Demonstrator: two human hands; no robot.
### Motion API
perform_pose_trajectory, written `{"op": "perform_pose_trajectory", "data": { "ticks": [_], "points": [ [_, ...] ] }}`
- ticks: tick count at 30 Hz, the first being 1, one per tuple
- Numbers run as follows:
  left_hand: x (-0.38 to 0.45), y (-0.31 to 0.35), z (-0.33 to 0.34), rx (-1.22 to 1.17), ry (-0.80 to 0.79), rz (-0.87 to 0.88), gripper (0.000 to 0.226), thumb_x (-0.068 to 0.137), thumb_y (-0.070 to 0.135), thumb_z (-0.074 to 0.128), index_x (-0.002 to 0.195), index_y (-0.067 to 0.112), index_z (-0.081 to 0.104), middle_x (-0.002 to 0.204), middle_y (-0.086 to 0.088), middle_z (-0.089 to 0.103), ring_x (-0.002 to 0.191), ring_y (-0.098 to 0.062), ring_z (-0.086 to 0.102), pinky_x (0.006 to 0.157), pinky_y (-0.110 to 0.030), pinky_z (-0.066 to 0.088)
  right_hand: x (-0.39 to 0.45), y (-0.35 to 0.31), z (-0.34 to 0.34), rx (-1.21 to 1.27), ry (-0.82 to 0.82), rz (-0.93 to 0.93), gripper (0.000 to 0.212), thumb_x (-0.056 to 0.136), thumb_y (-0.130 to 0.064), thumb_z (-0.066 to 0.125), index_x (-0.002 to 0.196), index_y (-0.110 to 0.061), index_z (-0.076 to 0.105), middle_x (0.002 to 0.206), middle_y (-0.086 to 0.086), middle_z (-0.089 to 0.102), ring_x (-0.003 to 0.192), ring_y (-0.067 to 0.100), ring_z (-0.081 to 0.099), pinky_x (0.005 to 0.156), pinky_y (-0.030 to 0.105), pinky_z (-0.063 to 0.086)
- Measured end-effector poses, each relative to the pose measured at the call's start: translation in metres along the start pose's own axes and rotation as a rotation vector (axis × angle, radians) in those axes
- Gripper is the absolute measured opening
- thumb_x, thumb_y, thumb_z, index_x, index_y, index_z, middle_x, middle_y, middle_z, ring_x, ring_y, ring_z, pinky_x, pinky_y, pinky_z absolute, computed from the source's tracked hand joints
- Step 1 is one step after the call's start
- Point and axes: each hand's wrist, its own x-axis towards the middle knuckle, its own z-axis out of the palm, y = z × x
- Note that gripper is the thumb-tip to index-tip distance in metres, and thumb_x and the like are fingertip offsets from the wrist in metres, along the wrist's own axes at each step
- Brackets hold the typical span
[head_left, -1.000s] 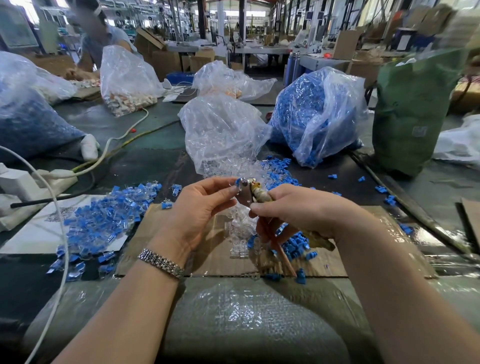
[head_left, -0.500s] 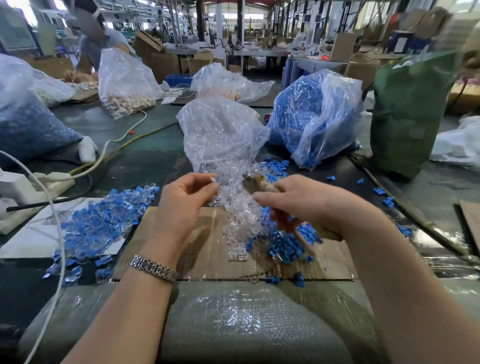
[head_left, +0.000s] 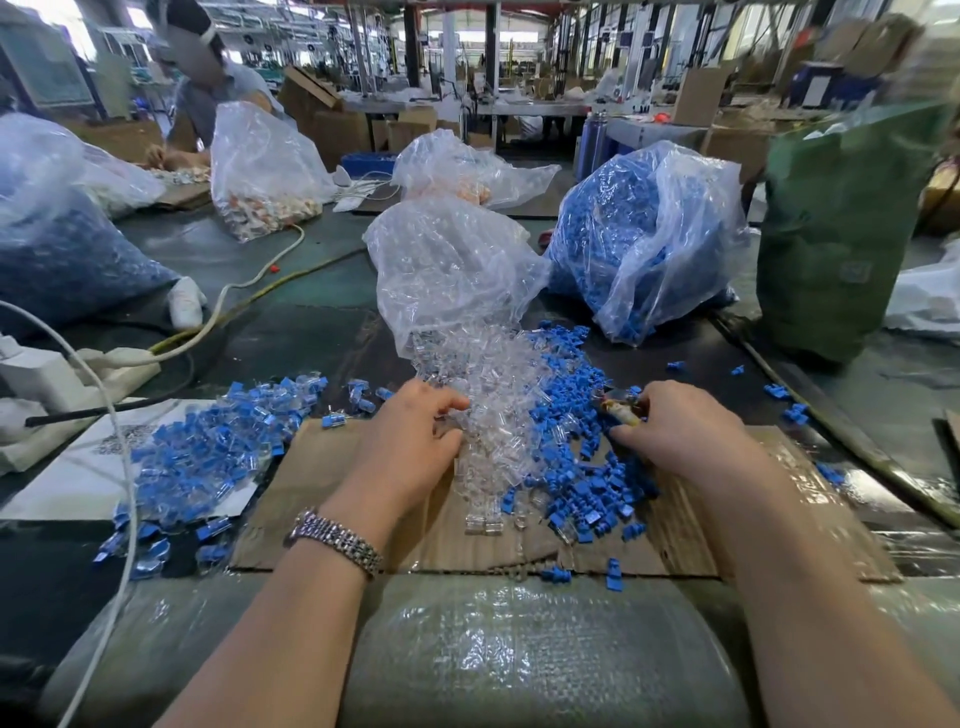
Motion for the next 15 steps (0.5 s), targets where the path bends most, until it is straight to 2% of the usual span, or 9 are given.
{"op": "perform_pose_trajectory", "data": {
  "ticks": [3,6,8,10,12,15],
  "points": [
    [0.002,0.001,0.004,0.094,-0.009,0.013,0.026,0.099,0.027,0.061,0.124,0.035,0.065,0.11,0.008,0.05,0.1,-0.009,0.053,0.082,-0.024,0.045,-0.003,-0.001,0.003,-0.018,0.001,-0.003,0.049,0.085,-0.061,0.066,0.11,-0.019,0.06,0.113,0.008,0.062,0.106,0.03,0.058,0.092,0.047,0.052],
    [0.001,0.0,0.002,0.049,0.008,0.022,0.013,0.096,0.027,0.067,0.107,0.033,0.067,0.104,0.011,0.052,0.099,-0.009,0.056,0.081,-0.021,0.046,-0.005,0.0,0.003,0.006,0.002,-0.005,0.06,0.083,-0.068,0.065,0.119,-0.019,0.059,0.125,0.012,0.054,0.114,0.032,0.054,0.097,0.048,0.049],
    [-0.001,-0.001,0.0,0.008,0.018,0.025,0.012,0.093,0.025,0.072,0.097,0.035,0.065,0.098,0.014,0.052,0.093,-0.005,0.058,0.076,-0.016,0.044,-0.006,0.002,0.004,0.023,0.022,-0.013,0.062,0.083,-0.068,0.064,0.122,-0.02,0.06,0.128,0.012,0.05,0.119,0.033,0.049,0.1,0.048,0.047],
    [-0.002,-0.002,-0.001,-0.014,0.026,0.011,0.012,0.092,0.024,0.073,0.093,0.034,0.068,0.099,0.012,0.054,0.092,-0.005,0.06,0.077,-0.019,0.044,-0.007,0.003,0.002,0.032,0.057,-0.023,0.062,0.084,-0.067,0.065,0.127,-0.023,0.058,0.131,0.011,0.05,0.124,0.033,0.044,0.102,0.049,0.044],
    [-0.003,-0.001,-0.001,-0.037,0.033,-0.013,0.013,0.092,0.022,0.073,0.087,0.034,0.07,0.102,0.008,0.056,0.092,-0.007,0.062,0.077,-0.02,0.042,-0.01,0.001,-0.002,0.079,0.113,-0.063,0.053,0.085,-0.059,0.069,0.125,-0.027,0.057,0.13,0.006,0.051,0.125,0.03,0.043,0.101,0.049,0.042],
    [-0.004,0.0,-0.002,-0.034,0.036,-0.015,0.014,0.091,0.022,0.075,0.086,0.034,0.072,0.098,0.012,0.056,0.087,-0.002,0.06,0.069,-0.012,0.038,-0.012,-0.002,-0.006,0.152,0.155,-0.236,0.017,0.087,-0.044,0.074,0.097,-0.036,0.064,0.107,-0.007,0.062,0.11,0.02,0.053,0.097,0.049,0.046]
  ]
}}
